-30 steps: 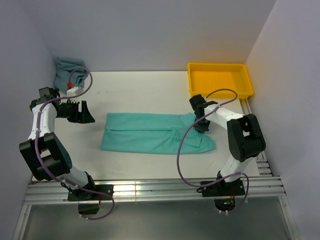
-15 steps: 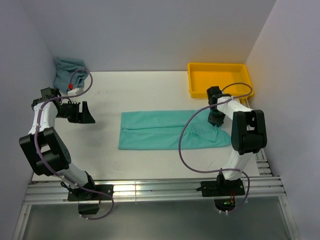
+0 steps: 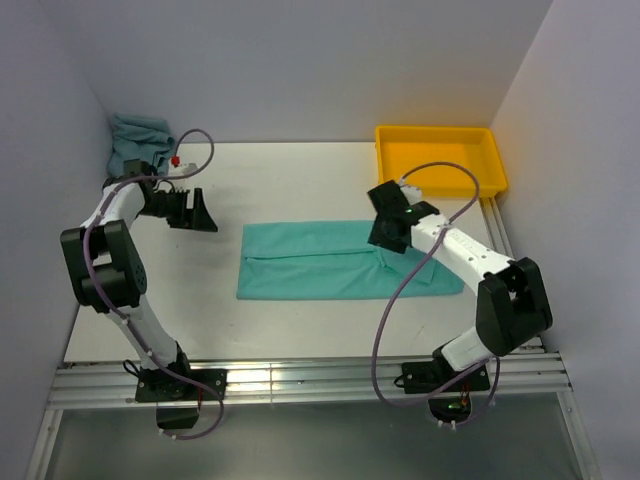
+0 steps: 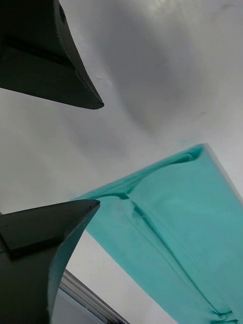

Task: Roll the t-shirts
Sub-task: Fold the tshirt

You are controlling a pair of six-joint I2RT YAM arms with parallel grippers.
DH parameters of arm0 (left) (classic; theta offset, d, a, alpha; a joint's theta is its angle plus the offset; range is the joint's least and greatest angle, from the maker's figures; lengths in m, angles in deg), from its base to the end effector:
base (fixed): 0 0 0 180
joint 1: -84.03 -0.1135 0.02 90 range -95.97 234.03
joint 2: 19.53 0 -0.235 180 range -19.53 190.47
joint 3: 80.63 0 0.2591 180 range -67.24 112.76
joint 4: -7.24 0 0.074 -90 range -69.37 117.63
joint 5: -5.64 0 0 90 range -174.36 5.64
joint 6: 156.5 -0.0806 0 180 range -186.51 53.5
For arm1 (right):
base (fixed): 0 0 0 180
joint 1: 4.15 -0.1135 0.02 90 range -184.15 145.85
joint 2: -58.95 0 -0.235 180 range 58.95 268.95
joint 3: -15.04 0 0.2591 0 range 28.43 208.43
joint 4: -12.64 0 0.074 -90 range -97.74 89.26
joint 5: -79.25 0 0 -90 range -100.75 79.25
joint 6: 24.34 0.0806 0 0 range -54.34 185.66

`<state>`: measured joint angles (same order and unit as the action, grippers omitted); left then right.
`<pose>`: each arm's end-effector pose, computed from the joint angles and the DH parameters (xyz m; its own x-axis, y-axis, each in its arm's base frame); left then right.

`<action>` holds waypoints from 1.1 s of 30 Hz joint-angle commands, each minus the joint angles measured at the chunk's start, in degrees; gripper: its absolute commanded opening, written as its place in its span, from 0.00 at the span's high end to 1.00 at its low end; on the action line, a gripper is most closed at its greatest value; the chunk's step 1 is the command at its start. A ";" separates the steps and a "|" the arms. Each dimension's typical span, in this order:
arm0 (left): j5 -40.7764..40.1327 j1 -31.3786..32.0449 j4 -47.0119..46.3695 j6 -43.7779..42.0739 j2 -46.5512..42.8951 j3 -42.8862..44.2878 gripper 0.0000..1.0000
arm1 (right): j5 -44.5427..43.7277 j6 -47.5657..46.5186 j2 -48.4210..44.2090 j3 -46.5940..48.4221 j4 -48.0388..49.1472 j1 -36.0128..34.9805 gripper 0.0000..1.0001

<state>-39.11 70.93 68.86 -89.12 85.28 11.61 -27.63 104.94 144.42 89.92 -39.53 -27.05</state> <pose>0.3720 0.0278 0.1585 -0.8539 0.0793 -0.5143 0.3871 0.7573 -0.5260 0.3088 0.1050 0.1658 -0.7922 0.3230 -0.5177 0.3251 0.9414 0.0900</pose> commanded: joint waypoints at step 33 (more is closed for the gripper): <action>-2.80 15.74 -9.11 11.88 19.47 9.13 0.32 | 0.80 20.13 47.24 51.10 -2.17 -42.67 0.55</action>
<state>-37.97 85.11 61.38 -78.03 104.08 21.75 -24.09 123.63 191.33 138.42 -38.48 -68.53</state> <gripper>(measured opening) 0.686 0.448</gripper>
